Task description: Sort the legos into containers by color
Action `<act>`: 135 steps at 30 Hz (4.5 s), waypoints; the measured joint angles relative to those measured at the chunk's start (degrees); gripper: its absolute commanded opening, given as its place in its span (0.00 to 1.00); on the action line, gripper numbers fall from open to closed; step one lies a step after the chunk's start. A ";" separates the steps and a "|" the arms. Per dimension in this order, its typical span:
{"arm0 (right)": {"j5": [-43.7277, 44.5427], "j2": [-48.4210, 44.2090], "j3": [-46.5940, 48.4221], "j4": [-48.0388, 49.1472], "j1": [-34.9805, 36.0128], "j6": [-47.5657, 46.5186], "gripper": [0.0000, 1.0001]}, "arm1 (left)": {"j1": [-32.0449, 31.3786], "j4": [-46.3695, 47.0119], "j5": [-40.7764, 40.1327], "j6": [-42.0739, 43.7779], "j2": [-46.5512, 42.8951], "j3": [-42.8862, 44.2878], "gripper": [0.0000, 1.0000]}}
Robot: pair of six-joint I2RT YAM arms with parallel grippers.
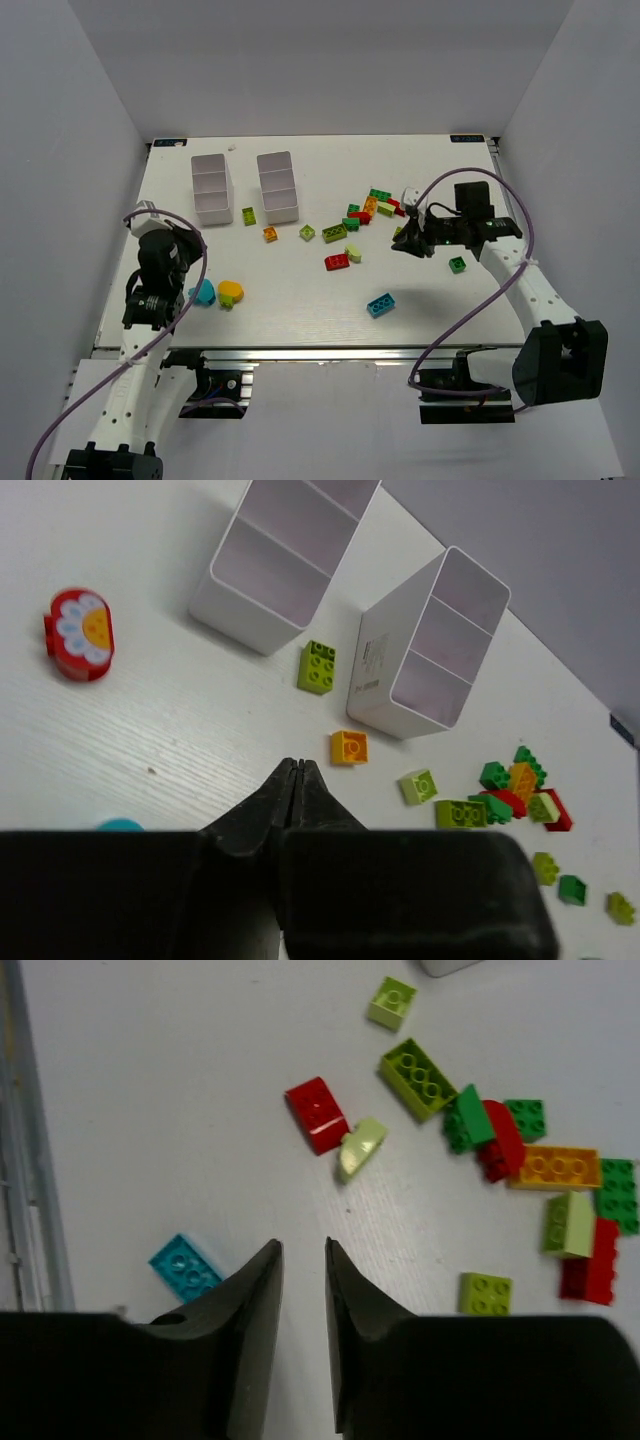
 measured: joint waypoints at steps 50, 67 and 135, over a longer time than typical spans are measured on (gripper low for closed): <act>-1.57 16.37 5.68 10.16 6.51 11.67 0.81 | 15.72 -16.35 -4.52 17.66 59.10 31.08 0.87; -1.11 17.14 6.34 9.51 6.51 11.37 0.81 | 18.25 -16.50 1.62 21.00 68.96 35.69 0.80; -4.63 16.22 7.48 8.70 6.54 8.87 0.25 | 7.23 34.42 11.39 13.60 59.63 32.44 0.07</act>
